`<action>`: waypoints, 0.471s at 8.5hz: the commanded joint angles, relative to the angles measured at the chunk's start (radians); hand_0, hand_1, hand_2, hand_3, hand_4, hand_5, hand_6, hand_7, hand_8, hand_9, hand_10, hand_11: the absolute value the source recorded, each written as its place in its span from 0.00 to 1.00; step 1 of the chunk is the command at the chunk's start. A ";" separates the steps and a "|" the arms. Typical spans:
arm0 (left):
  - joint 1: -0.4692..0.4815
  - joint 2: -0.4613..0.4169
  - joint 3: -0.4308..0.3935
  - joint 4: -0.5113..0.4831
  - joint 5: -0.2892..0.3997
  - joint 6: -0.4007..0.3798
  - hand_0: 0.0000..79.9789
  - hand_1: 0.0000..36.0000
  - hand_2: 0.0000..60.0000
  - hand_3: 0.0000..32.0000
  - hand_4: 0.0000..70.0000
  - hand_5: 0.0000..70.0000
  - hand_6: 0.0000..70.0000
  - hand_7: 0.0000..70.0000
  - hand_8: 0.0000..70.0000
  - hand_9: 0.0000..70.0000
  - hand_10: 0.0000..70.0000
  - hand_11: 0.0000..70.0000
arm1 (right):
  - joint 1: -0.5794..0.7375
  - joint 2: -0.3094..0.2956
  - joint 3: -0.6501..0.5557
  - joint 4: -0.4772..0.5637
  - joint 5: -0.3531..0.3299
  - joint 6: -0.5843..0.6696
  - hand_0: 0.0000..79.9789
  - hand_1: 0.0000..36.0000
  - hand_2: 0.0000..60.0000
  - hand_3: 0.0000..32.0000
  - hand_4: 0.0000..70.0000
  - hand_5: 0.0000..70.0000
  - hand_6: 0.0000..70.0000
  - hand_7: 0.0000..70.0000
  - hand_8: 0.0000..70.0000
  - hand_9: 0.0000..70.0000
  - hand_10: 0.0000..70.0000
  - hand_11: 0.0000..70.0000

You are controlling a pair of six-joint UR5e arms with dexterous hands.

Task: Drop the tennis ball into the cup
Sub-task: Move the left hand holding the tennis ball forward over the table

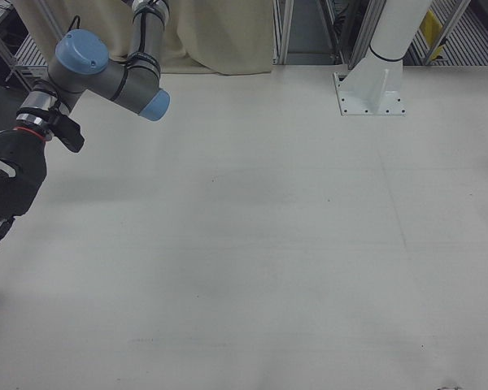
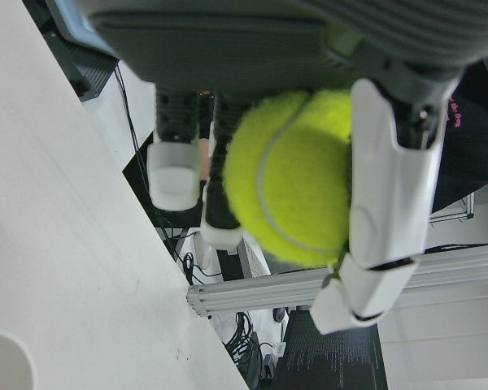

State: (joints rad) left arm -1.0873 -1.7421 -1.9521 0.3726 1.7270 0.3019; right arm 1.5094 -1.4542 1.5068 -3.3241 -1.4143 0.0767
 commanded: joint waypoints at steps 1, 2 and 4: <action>0.065 -0.002 0.001 0.000 -0.011 -0.001 0.71 1.00 1.00 0.00 1.00 0.35 0.51 1.00 1.00 1.00 1.00 1.00 | 0.000 0.000 0.000 0.000 0.000 0.000 0.00 0.00 0.00 0.00 0.00 0.00 0.00 0.00 0.00 0.00 0.00 0.00; 0.075 -0.002 0.001 0.000 -0.011 0.000 0.72 1.00 1.00 0.00 1.00 0.35 0.51 1.00 1.00 1.00 1.00 1.00 | 0.000 0.000 0.000 0.000 0.000 0.000 0.00 0.00 0.00 0.00 0.00 0.00 0.00 0.00 0.00 0.00 0.00 0.00; 0.096 0.001 0.001 0.000 -0.009 0.000 0.72 1.00 1.00 0.00 1.00 0.35 0.51 1.00 1.00 1.00 1.00 1.00 | 0.000 0.000 0.001 0.000 0.000 0.000 0.00 0.00 0.00 0.00 0.00 0.00 0.00 0.00 0.00 0.00 0.00 0.00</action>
State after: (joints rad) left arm -1.0181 -1.7435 -1.9507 0.3728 1.7173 0.3018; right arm 1.5094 -1.4542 1.5071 -3.3241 -1.4143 0.0767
